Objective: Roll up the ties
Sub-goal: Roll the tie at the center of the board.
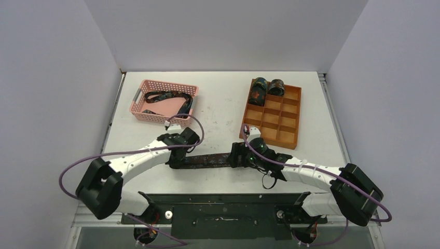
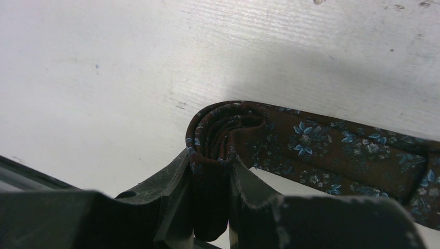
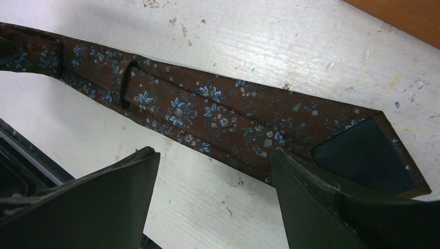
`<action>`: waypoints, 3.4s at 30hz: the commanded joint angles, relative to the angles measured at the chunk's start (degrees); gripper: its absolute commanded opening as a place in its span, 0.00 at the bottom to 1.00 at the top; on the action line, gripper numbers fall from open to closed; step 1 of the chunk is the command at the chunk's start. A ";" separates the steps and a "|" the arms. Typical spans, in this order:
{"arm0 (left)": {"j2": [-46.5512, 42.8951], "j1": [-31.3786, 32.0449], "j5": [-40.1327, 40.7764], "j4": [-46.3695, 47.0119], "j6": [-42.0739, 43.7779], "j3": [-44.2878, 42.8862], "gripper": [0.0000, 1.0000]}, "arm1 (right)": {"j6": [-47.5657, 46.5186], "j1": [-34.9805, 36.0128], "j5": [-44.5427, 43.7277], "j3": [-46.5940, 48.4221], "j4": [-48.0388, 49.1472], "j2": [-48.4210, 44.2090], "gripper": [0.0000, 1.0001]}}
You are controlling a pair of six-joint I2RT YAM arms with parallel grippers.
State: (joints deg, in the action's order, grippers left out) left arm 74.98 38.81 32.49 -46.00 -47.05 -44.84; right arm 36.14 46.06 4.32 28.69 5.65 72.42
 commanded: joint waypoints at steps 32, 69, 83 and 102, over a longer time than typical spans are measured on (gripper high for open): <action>34.66 15.82 19.09 -25.37 -12.20 -27.72 0.01 | 6.23 -0.91 -10.59 -8.94 -1.06 -7.47 0.81; -11.45 9.29 -9.37 10.29 2.75 -5.69 0.97 | -2.67 -6.02 11.87 -4.91 2.89 -10.83 0.87; -35.77 -24.16 -41.47 34.06 0.33 20.41 0.96 | 3.71 9.37 -3.08 6.17 7.57 3.87 0.81; -40.08 -24.32 -34.33 31.32 -5.25 27.00 0.99 | 3.85 15.38 -9.30 26.62 6.80 26.38 0.73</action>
State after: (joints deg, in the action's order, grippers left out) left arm 34.68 14.83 -2.42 -16.64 -51.68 -17.87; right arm 39.79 61.56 -2.61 51.20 11.55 96.64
